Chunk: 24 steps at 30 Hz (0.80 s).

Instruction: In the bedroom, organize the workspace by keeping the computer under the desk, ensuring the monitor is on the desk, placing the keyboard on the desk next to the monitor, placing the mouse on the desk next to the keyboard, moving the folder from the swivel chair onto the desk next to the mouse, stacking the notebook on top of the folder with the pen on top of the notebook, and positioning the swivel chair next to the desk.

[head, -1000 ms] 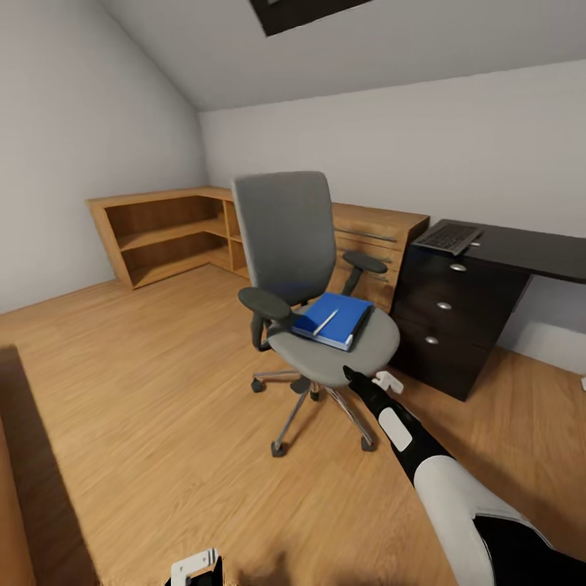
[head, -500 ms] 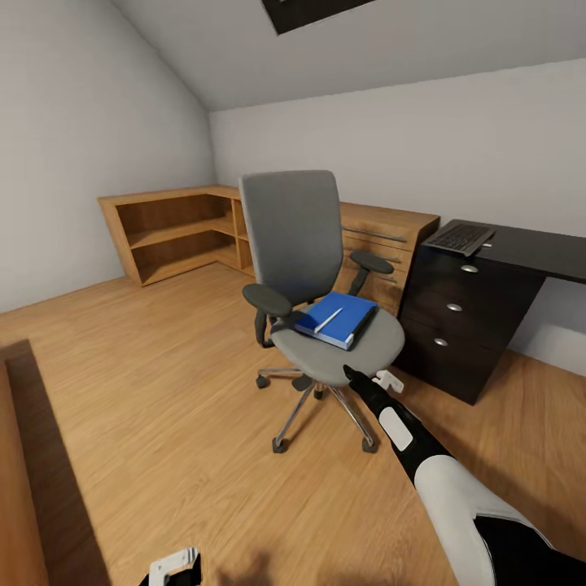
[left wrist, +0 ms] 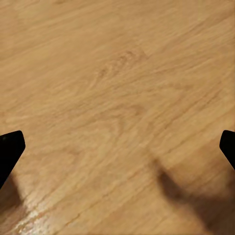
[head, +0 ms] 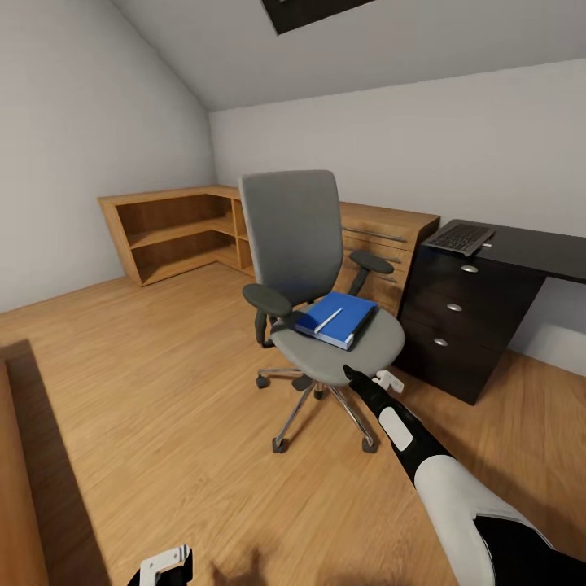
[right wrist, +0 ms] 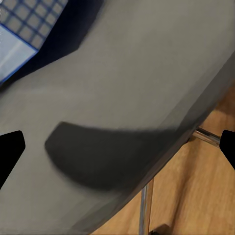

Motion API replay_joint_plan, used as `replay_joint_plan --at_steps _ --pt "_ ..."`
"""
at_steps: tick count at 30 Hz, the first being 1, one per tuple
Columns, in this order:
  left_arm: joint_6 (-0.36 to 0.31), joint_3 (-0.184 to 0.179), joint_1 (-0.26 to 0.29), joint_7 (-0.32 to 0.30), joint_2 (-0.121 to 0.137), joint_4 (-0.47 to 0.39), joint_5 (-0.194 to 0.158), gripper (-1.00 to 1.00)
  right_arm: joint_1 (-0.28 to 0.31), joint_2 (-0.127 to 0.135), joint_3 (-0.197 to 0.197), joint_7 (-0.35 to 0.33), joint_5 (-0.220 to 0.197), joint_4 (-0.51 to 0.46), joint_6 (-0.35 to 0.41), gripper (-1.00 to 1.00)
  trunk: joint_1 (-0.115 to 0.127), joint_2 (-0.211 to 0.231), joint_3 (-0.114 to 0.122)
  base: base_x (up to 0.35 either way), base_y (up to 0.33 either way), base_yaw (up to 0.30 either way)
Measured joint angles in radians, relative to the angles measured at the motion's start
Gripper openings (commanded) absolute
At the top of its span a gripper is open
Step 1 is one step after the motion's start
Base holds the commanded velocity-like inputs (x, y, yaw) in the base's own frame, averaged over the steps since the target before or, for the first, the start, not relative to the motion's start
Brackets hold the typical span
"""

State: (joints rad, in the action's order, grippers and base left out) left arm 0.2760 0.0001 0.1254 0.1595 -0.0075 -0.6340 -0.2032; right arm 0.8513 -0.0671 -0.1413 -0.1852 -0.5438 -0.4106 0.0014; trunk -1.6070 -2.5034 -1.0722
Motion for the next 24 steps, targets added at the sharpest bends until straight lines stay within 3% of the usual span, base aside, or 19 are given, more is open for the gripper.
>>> replay_joint_plan --at_steps 24 --pt "0.000 -0.001 0.000 -0.001 0.000 -0.002 -0.001 1.00 0.000 0.000 -0.004 0.002 0.002 -0.004 0.000 1.00 0.000 0.000 0.000 0.232 0.012 0.000"
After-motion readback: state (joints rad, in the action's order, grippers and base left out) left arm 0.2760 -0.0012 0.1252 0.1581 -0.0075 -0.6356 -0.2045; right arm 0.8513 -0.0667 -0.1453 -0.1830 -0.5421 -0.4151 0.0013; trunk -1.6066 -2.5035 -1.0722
